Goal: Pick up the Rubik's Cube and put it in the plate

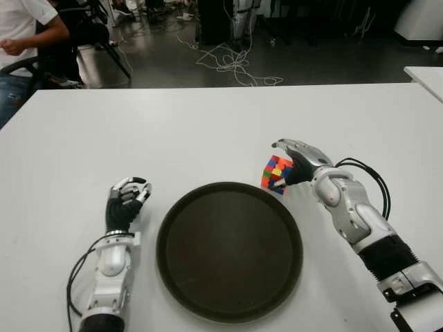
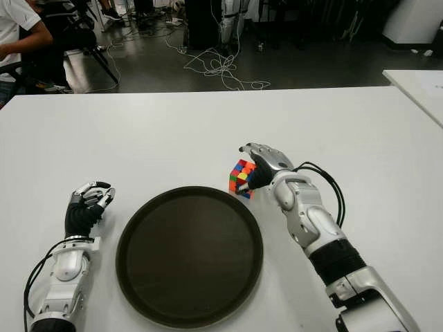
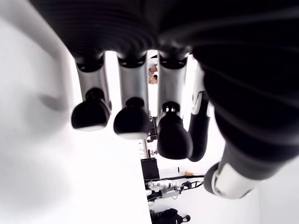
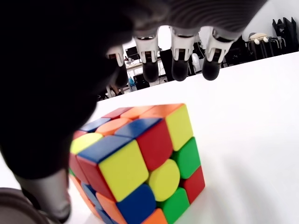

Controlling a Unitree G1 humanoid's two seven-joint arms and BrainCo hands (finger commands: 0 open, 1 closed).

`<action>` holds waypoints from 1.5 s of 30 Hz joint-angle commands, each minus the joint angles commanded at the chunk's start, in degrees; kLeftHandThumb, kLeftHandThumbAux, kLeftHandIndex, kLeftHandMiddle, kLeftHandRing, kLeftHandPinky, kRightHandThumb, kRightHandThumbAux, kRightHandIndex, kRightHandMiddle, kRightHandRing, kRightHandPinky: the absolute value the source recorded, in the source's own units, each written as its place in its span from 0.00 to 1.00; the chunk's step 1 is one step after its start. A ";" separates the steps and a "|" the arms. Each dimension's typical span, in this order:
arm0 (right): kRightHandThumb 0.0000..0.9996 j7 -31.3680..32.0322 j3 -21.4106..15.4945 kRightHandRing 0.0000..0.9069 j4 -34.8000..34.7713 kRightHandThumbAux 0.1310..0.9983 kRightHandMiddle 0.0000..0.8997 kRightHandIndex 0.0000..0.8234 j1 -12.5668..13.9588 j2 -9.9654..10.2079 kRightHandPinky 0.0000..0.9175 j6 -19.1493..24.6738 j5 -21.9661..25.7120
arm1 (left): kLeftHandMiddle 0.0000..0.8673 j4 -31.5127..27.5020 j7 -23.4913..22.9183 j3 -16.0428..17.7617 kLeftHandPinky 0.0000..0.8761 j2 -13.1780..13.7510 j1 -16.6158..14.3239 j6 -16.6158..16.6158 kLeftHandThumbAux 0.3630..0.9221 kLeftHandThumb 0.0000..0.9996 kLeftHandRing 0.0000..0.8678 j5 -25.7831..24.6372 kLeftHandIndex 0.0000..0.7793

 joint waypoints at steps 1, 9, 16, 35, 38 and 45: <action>0.00 0.06 0.04 0.00 0.01 0.71 0.00 0.00 -0.03 0.02 0.00 0.05 -0.11 | 0.94 -0.24 0.00 -0.07 0.93 0.05 0.08 0.31 0.62 0.70 0.96 0.10 0.57; 0.00 0.20 0.17 0.00 0.03 0.72 0.00 0.00 -0.21 0.08 0.00 0.32 -0.28 | 0.94 -1.15 -0.18 -0.22 0.93 0.00 0.29 1.50 0.62 0.70 0.96 0.48 0.57; 0.00 0.25 0.21 0.00 0.16 0.74 0.00 0.00 -0.35 0.18 0.00 0.37 -0.24 | 0.94 -1.49 -0.24 -0.36 0.93 0.00 0.44 1.77 0.62 0.70 0.96 0.73 0.57; 0.00 0.43 1.27 0.00 1.33 0.70 0.00 0.00 -1.05 -1.16 0.00 -2.87 -0.48 | 0.94 -0.93 -0.69 0.02 0.93 -0.49 0.29 0.59 0.62 0.70 0.96 -0.38 0.57; 0.00 0.87 1.67 0.00 1.63 0.68 0.00 0.00 -1.28 -1.40 0.00 -3.35 -0.65 | 0.94 -0.33 -0.86 0.09 0.93 -0.55 0.29 -0.57 0.62 0.70 0.96 -0.52 0.57; 0.00 0.88 1.91 0.00 2.55 0.66 0.00 0.00 -1.51 -1.40 0.00 -4.53 -0.59 | 0.94 0.99 -1.11 -0.09 0.93 -0.20 0.19 -2.73 0.62 0.70 0.96 -0.15 0.57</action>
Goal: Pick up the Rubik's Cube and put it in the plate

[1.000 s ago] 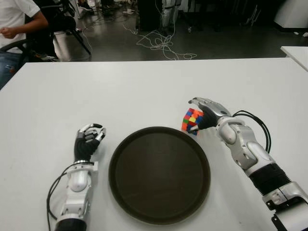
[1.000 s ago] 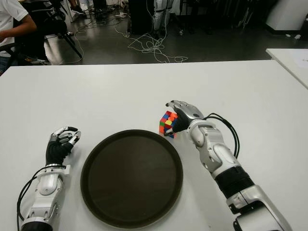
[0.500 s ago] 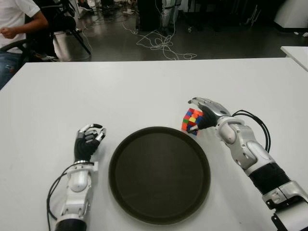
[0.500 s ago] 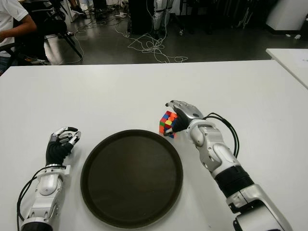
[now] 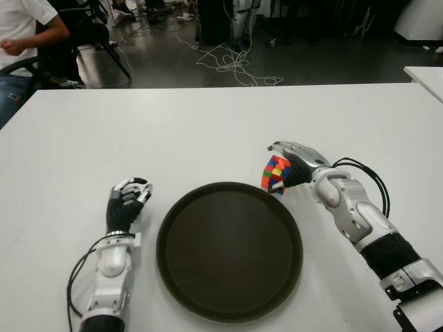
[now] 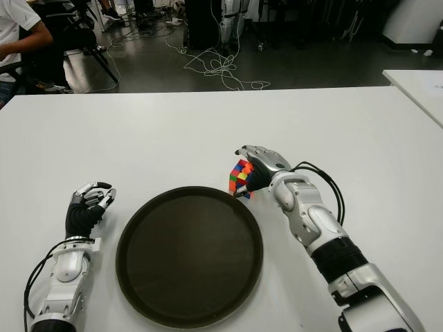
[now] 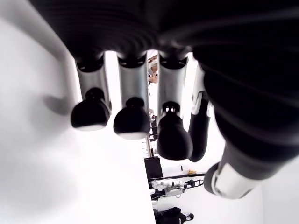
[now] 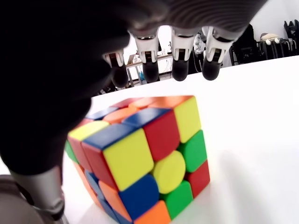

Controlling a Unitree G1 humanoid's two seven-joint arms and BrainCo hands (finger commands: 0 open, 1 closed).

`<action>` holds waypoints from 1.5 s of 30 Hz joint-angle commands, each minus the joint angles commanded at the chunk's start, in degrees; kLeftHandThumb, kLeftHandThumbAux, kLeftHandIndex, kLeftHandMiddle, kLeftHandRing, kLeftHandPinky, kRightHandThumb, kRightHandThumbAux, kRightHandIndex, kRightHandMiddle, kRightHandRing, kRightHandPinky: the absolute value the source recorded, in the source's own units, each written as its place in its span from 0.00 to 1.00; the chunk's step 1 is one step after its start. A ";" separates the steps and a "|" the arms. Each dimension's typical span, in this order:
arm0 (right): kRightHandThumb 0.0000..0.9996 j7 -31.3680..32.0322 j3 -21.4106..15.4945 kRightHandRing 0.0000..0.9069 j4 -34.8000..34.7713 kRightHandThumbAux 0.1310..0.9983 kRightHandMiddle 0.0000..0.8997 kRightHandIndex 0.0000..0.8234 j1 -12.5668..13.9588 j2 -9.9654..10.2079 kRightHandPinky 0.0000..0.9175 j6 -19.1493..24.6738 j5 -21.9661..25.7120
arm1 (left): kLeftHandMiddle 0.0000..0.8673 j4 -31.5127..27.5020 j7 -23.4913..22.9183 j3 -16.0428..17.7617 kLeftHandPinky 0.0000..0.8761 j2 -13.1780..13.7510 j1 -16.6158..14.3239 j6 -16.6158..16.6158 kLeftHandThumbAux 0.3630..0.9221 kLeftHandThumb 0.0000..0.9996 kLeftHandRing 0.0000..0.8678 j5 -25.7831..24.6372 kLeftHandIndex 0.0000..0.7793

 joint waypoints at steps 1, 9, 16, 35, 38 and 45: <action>0.00 -0.04 0.02 0.00 0.14 0.66 0.00 0.00 -0.03 0.02 0.00 -0.16 0.00 | 0.95 0.18 -0.06 -0.01 0.93 0.05 -0.03 -0.25 0.62 0.70 0.97 0.03 0.57; 0.00 0.17 0.59 0.00 1.19 0.69 0.00 0.00 -0.48 -0.11 0.00 -1.38 -0.45 | 0.95 1.88 -0.35 0.20 0.93 0.18 -0.51 -1.66 0.62 0.70 0.96 -0.13 0.57; 0.00 0.08 1.19 0.00 2.27 0.66 0.00 0.00 -0.84 -0.10 0.00 -2.21 -0.27 | 0.95 2.63 -0.89 0.20 0.93 0.29 -0.64 -2.80 0.62 0.70 0.96 -0.28 0.57; 0.00 -1.21 1.51 0.00 4.11 0.67 0.00 0.00 -1.07 -0.02 0.00 -4.16 -0.33 | 0.95 3.71 -1.81 0.67 0.94 0.17 -1.07 -3.84 0.62 0.70 0.97 -1.37 0.57; 0.00 -0.96 1.63 0.00 3.86 0.66 0.00 0.00 -1.05 -0.25 0.00 -4.30 -0.47 | 0.95 4.11 -1.79 0.64 0.94 0.27 -1.19 -4.36 0.62 0.70 0.97 -1.21 0.57; 0.00 -0.29 1.87 0.00 3.89 0.66 0.00 0.00 -1.40 -0.41 0.00 -3.95 -0.69 | 0.96 4.34 -1.91 0.60 0.94 0.38 -1.33 -4.74 0.61 0.70 0.97 -1.19 0.57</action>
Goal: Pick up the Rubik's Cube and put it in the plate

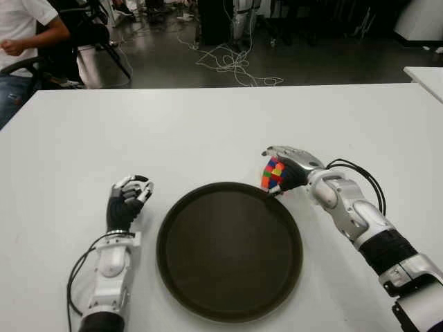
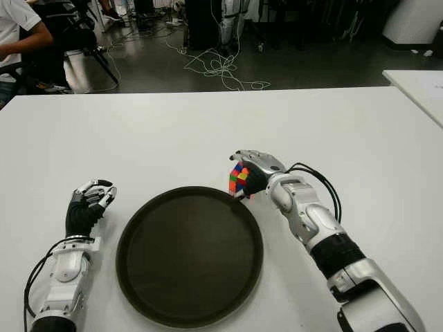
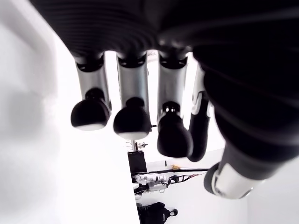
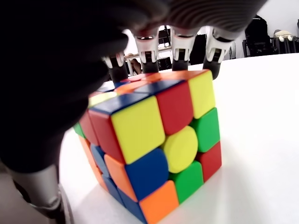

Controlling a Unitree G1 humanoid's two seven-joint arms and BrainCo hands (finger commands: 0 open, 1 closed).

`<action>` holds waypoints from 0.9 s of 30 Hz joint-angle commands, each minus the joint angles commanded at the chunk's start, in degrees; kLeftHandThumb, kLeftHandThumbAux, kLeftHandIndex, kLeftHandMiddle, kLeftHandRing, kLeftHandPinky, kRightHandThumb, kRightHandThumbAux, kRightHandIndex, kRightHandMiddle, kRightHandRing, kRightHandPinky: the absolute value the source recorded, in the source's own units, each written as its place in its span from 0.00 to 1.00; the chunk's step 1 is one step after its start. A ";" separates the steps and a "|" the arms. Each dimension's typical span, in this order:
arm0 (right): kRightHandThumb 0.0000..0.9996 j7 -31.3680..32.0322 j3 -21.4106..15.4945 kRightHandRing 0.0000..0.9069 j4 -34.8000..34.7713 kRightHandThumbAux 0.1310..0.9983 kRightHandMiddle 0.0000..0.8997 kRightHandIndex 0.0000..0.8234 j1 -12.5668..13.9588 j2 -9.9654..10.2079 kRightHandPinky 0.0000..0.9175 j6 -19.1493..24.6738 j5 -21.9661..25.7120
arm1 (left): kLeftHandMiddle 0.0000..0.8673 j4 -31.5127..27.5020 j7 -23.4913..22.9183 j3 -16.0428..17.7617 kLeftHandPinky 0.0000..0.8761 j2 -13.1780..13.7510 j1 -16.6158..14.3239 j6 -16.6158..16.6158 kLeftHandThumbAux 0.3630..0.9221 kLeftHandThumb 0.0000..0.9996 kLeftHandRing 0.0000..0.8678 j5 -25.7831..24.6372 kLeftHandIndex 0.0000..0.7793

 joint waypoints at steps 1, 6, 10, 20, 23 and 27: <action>0.00 -0.02 -0.02 0.00 0.01 0.67 0.00 0.00 -0.01 0.01 0.00 0.03 0.00 | 0.96 -0.18 0.02 -0.02 0.94 0.02 0.05 0.18 0.61 0.70 0.97 0.05 0.57; 0.00 -0.57 0.12 0.00 0.31 0.68 0.00 0.00 -0.17 -0.22 0.00 -0.36 -0.36 | 0.96 -0.74 0.15 -0.17 0.94 0.08 0.21 0.81 0.62 0.70 0.97 0.32 0.57; 0.00 -0.93 0.06 0.00 0.90 0.69 0.00 0.00 -0.50 -0.35 0.00 -0.88 -0.56 | 0.96 -1.26 0.27 -0.16 0.94 -0.05 0.31 1.52 0.62 0.70 0.97 0.24 0.57; 0.00 -0.52 -0.16 0.00 2.22 0.69 0.00 0.00 -1.64 -0.39 0.00 -1.19 -0.68 | 0.95 -1.83 1.15 0.12 0.95 -0.53 0.27 2.50 0.62 0.70 0.97 0.15 0.57; 0.00 -0.09 -0.25 0.00 1.86 0.68 0.00 0.00 -1.78 -0.58 0.00 -0.78 -0.77 | 0.95 -1.54 1.48 0.11 0.93 -0.42 0.12 2.57 0.62 0.70 0.97 0.38 0.57; 0.00 0.03 -0.43 0.00 1.39 0.66 0.00 0.00 -1.79 -0.84 0.00 -0.49 -0.64 | 0.95 -1.41 1.70 -0.02 0.93 -0.29 0.03 2.63 0.62 0.70 0.97 0.55 0.57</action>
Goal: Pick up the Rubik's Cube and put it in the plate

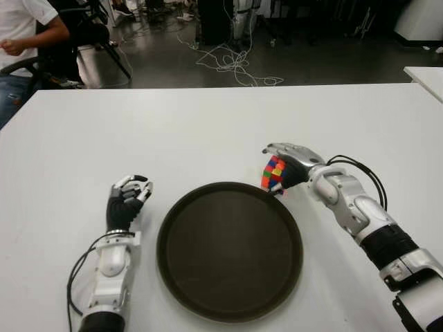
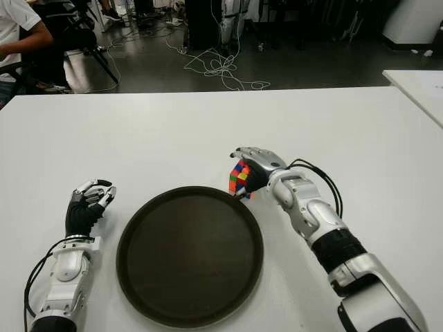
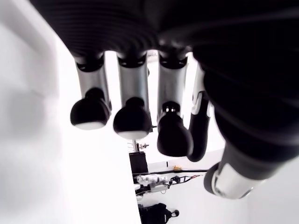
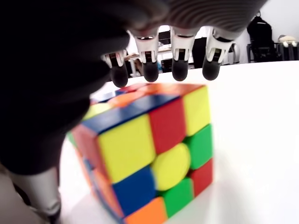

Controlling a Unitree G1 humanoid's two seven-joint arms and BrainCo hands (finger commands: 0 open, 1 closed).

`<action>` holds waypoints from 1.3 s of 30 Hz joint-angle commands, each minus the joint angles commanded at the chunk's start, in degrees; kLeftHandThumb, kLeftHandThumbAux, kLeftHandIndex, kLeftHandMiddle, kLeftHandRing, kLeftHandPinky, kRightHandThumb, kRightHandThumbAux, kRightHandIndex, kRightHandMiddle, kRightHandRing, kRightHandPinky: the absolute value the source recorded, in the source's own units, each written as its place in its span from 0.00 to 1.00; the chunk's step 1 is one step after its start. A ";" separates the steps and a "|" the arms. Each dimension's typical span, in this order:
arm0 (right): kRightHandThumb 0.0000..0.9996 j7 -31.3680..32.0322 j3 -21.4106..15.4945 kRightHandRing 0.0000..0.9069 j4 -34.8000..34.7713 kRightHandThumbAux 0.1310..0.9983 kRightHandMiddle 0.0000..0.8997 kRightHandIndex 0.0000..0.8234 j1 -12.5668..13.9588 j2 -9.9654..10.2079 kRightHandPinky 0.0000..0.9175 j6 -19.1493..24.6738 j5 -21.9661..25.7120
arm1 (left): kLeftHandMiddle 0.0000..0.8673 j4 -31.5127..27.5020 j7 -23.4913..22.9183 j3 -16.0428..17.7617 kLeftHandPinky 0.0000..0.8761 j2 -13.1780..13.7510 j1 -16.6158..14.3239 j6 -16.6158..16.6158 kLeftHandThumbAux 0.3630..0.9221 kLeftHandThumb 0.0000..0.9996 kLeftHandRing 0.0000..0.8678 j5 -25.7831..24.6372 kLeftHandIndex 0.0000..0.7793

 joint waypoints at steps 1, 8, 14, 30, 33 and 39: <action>0.00 -0.04 -0.07 0.00 -0.18 0.65 0.00 0.00 0.00 -0.07 0.00 0.04 0.05 | 0.95 -0.06 -0.02 -0.08 0.93 0.07 0.00 0.12 0.62 0.70 0.97 0.08 0.57; 0.00 -0.32 -0.28 0.00 -0.94 0.65 0.00 0.00 -0.38 -0.39 0.00 0.41 -0.02 | 0.95 -1.14 -0.48 -0.26 0.93 0.10 0.19 1.76 0.62 0.70 0.97 -0.10 0.57; 0.00 -0.93 -0.50 0.00 -1.14 0.67 0.00 0.00 -0.35 -0.46 0.00 0.41 0.07 | 0.94 -2.15 -0.09 -0.16 0.93 -0.18 0.53 3.18 0.62 0.70 0.96 -0.13 0.57; 0.00 -0.39 -1.11 0.00 -2.45 0.71 0.00 0.00 -0.81 -0.76 0.00 0.35 0.32 | 0.93 -4.29 1.23 -0.36 0.92 -0.52 1.07 5.77 0.62 0.70 0.95 0.30 0.57; 0.00 -0.22 -1.17 0.00 -2.88 0.73 0.00 0.00 -0.83 -0.77 0.00 0.57 0.32 | 0.92 -4.10 1.26 -0.42 0.92 -0.38 1.01 5.71 0.62 0.70 0.95 0.48 0.57; 0.00 0.11 -1.11 0.00 -3.43 0.73 0.00 0.00 -0.91 -0.67 0.00 1.16 0.23 | 0.92 -3.67 1.41 -0.56 0.91 -0.10 0.89 5.57 0.62 0.71 0.95 0.95 0.57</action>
